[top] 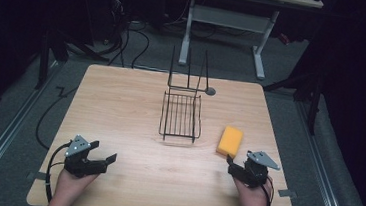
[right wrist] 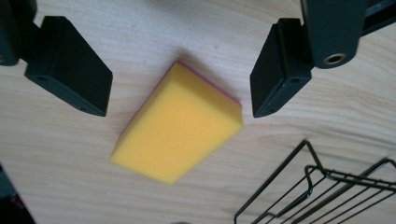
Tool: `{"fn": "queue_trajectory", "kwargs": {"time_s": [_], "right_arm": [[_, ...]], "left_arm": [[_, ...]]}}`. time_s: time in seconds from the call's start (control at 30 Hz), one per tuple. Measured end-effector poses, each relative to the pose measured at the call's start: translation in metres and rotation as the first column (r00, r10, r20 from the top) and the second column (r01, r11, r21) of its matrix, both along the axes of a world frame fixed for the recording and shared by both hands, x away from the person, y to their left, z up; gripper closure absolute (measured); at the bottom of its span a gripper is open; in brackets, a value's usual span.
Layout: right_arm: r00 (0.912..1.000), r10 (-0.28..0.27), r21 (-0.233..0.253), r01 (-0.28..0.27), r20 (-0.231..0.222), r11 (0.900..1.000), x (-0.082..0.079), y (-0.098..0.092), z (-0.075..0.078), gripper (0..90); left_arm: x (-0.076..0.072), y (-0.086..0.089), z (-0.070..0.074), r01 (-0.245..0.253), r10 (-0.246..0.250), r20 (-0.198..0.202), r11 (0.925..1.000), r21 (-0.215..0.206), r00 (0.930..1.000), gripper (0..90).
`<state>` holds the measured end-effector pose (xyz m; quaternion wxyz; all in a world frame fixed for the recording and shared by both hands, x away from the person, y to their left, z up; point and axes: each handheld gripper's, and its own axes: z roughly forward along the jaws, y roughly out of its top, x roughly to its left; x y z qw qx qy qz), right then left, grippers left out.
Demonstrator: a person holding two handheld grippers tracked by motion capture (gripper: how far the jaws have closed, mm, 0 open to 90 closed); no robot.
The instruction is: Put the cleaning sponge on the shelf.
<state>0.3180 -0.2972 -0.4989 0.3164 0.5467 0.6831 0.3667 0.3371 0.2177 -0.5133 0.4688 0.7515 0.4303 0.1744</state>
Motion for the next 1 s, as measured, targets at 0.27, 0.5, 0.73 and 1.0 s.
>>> {"fn": "queue_trajectory", "kwargs": {"time_s": [0.27, 0.5, 0.73, 1.0], "right_arm": [[1.0000, -0.002, -0.006, 0.002, 0.009, 1.000, -0.002, -0.004, -0.002, 28.3], [0.9988, 0.029, -0.019, -0.028, 0.039, 0.999, -0.006, 0.003, 0.001, 35.2], [0.9959, 0.082, -0.021, -0.082, 0.037, 0.996, -0.001, 0.018, 0.000, 38.8], [0.9873, 0.158, 0.009, -0.158, 0.020, 0.987, 0.012, 0.036, -0.003, 46.4]], "left_arm": [[0.000, -0.001, -0.002, -0.007, 0.006, 0.021, 0.9983, 0.057, 0.9998, 14.7], [0.000, -0.003, -0.003, 0.002, -0.004, 0.030, 0.9966, 0.082, 0.9995, 14.7], [-0.002, 0.004, -0.005, -0.011, 0.009, 0.021, 0.9971, 0.076, 0.9997, 14.7], [-0.014, 0.015, -0.006, -0.046, 0.044, 0.025, 0.9943, 0.096, 0.9987, 14.7]]}}
